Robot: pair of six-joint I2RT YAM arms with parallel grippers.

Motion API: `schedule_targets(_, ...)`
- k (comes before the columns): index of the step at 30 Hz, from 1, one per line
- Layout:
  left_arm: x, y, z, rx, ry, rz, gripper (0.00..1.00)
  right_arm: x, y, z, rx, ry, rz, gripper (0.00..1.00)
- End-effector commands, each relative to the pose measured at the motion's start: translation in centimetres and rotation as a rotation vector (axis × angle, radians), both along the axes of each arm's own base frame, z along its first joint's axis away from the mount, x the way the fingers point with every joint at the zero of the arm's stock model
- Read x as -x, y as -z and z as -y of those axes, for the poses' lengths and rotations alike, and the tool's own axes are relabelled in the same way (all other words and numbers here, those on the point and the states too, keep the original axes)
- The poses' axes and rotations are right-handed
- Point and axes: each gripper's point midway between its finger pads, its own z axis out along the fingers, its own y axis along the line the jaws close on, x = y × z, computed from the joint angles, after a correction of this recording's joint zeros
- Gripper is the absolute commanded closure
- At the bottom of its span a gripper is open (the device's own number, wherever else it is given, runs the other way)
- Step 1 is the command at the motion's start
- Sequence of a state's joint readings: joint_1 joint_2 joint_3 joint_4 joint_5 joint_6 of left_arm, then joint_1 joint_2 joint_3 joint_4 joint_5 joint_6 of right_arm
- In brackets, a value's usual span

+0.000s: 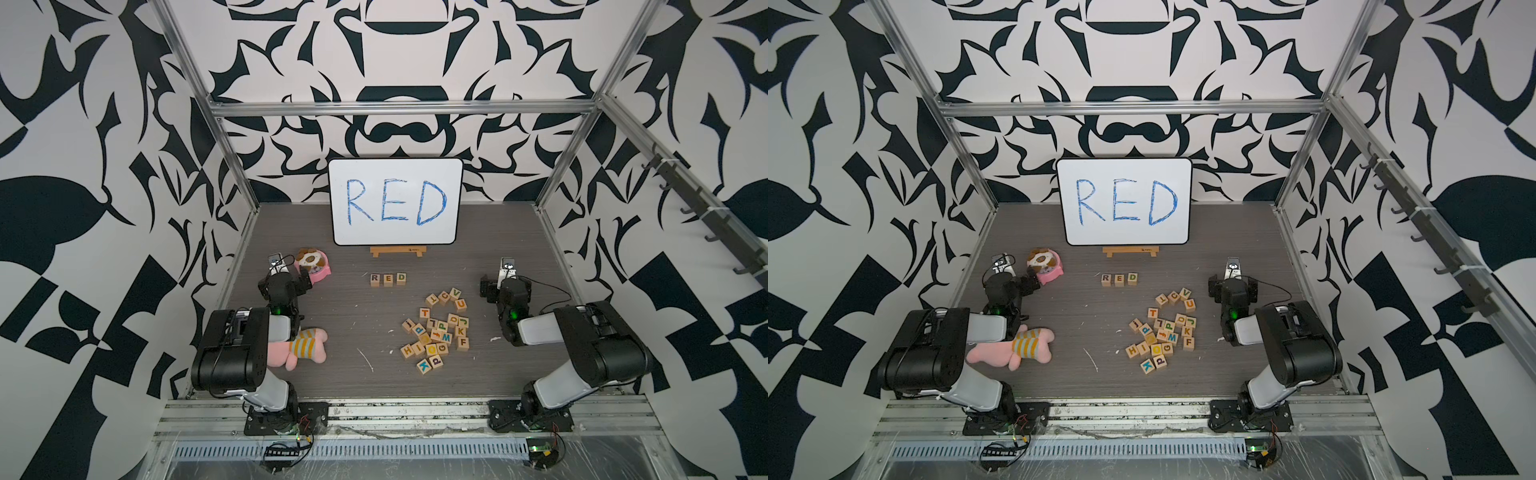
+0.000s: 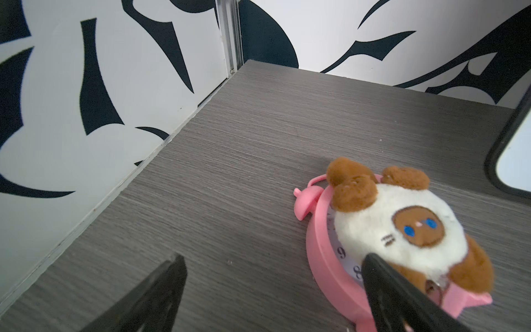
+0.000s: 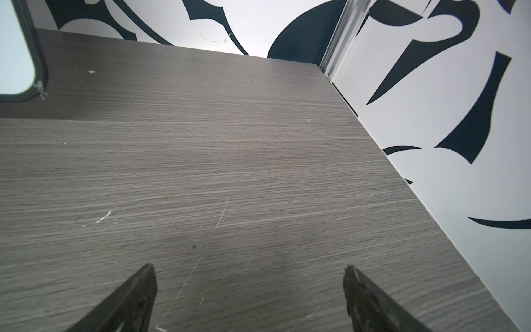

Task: Assemble the uppercase word "red" with letter blocks
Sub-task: Reset both arms

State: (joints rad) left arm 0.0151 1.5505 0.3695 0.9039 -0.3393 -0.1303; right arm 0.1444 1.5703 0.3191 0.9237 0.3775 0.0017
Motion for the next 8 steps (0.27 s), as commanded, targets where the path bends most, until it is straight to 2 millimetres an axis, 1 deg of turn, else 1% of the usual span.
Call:
schedule_targets(1, 0.02, -0.22, -0.02, 0.004, 0.004, 0.014, 0.00, -0.90, -1.77, -0.01, -0.022, 0.009, 0.060, 0.00)
schedule_targets(8, 0.03, -0.22, -0.04, 0.004, 0.003, 0.014, 0.00, -0.85, -1.69, 0.26, -0.032, 0.012, 0.062, 0.00)
